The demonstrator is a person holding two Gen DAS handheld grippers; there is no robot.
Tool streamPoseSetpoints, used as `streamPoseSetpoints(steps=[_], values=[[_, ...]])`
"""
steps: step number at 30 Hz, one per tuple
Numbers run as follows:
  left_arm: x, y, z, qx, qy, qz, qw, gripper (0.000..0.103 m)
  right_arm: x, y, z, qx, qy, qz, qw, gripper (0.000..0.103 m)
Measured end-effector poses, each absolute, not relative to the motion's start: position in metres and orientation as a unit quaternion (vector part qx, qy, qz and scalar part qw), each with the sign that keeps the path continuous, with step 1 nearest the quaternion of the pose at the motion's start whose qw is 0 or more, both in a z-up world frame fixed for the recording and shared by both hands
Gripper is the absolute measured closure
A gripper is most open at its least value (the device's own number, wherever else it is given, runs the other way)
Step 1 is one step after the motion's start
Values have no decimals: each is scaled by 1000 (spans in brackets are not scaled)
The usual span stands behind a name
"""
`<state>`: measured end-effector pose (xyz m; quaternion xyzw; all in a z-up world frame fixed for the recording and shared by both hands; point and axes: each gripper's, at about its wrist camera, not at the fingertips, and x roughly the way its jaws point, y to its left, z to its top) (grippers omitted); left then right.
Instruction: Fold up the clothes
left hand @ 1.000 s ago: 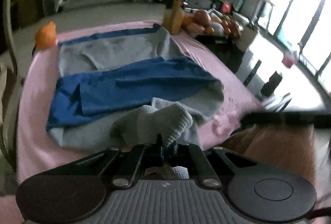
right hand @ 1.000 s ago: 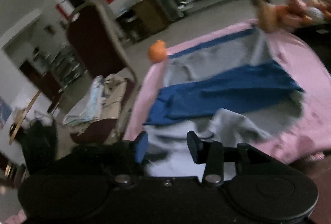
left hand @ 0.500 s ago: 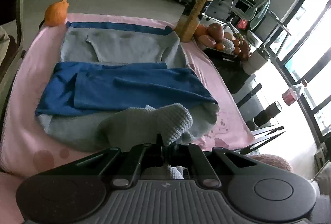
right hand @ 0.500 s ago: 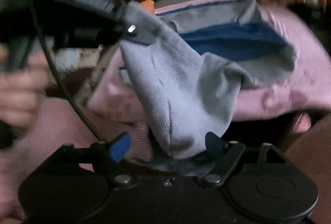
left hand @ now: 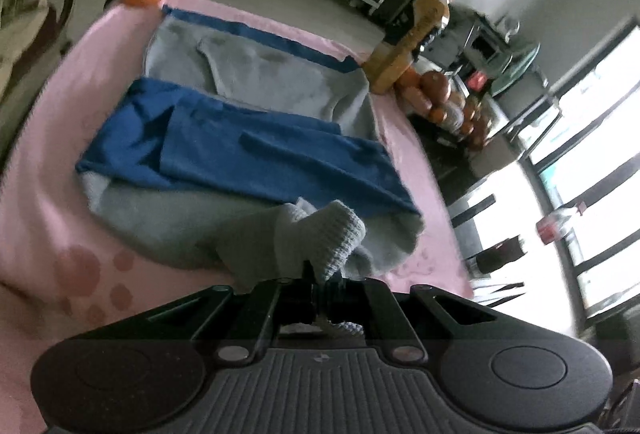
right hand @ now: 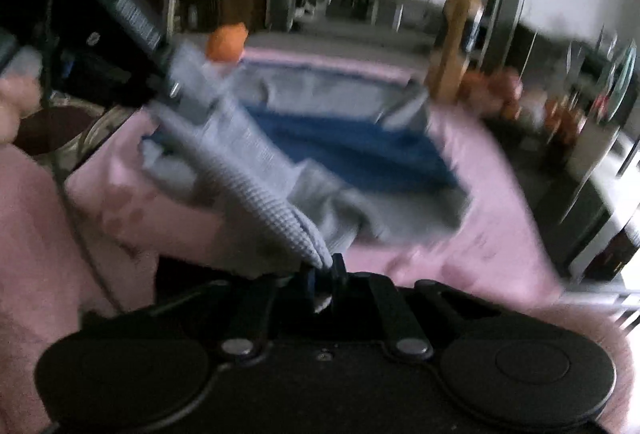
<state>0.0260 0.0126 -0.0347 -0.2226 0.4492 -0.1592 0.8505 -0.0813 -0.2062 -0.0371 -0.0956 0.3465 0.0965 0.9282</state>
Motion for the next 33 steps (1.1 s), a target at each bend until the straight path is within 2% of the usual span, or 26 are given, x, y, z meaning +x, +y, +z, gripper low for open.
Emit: streamPoseSetpoints(steps=[7, 14, 17, 18, 20, 22, 25, 27, 33], values=[[66, 22, -18, -246, 413, -134, 867, 95, -19, -204, 3, -107, 301, 91, 943, 96], [146, 33, -17, -253, 409, -93, 872, 94, 67, -183, 6, -132, 301, 108, 938, 96], [187, 31, -23, -251, 404, -71, 877, 86, 109, -172, 0, -140, 308, 110, 935, 95], [202, 30, -26, -240, 396, -60, 884, 68, 126, -168, -3, -139, 311, 108, 934, 95], [229, 29, -30, -206, 383, -29, 900, 50, 167, -160, -13, -134, 318, 100, 933, 89], [242, 35, -35, -172, 383, -4, 908, 51, 212, -160, -30, -123, 330, 80, 932, 53], [235, 53, -39, -146, 383, -18, 912, 46, 240, -190, -45, -46, 364, 38, 930, 50], [222, 55, -49, -134, 389, -34, 911, 47, 241, -217, -49, 20, 380, 34, 924, 42], [179, 44, -81, -108, 420, -107, 895, 67, 217, -289, -60, 283, 432, 88, 852, 41]])
